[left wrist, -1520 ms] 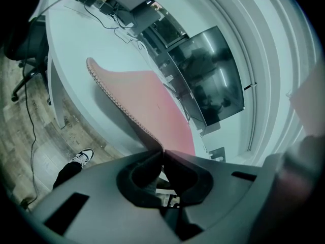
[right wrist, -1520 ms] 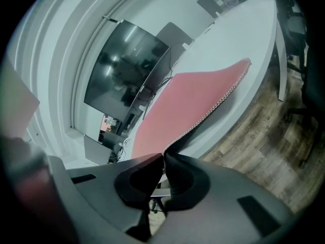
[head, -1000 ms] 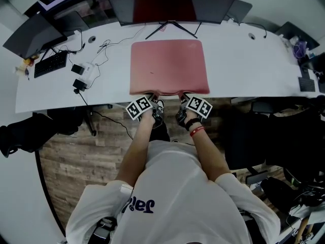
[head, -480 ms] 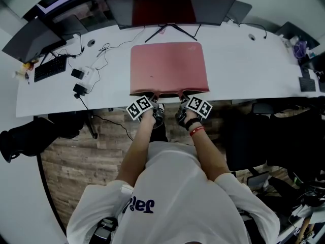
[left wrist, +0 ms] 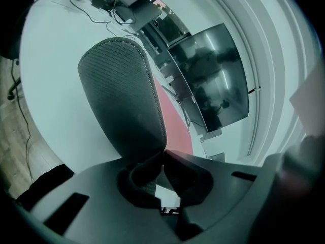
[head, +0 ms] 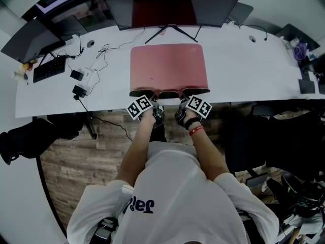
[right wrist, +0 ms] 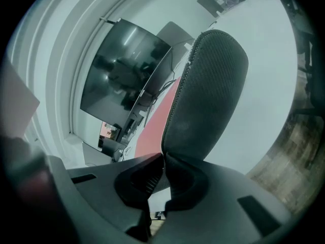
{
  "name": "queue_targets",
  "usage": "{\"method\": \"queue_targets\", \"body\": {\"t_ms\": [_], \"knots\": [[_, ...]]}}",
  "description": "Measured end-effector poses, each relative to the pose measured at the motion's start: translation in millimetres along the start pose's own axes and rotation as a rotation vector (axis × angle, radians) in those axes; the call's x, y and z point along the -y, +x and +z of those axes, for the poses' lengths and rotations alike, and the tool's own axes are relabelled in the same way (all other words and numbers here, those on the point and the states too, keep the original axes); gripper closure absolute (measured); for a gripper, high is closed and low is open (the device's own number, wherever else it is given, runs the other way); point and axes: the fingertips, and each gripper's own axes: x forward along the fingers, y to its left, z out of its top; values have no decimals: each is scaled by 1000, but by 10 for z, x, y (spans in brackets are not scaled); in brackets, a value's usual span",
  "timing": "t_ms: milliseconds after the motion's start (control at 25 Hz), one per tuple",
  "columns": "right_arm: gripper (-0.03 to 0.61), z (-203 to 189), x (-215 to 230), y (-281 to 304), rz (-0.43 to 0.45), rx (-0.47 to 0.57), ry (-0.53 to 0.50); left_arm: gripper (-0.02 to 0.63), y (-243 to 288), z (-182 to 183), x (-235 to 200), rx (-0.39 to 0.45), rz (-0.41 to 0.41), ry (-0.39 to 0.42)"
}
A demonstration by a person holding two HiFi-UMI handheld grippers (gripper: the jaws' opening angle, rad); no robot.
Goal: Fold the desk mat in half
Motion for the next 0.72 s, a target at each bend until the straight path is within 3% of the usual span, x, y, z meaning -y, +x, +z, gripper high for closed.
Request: {"method": "queue_targets", "body": {"t_ms": [720], "knots": [[548,194,-51,216,3,-6,-1,581,218,208,59,18,3,1]]}}
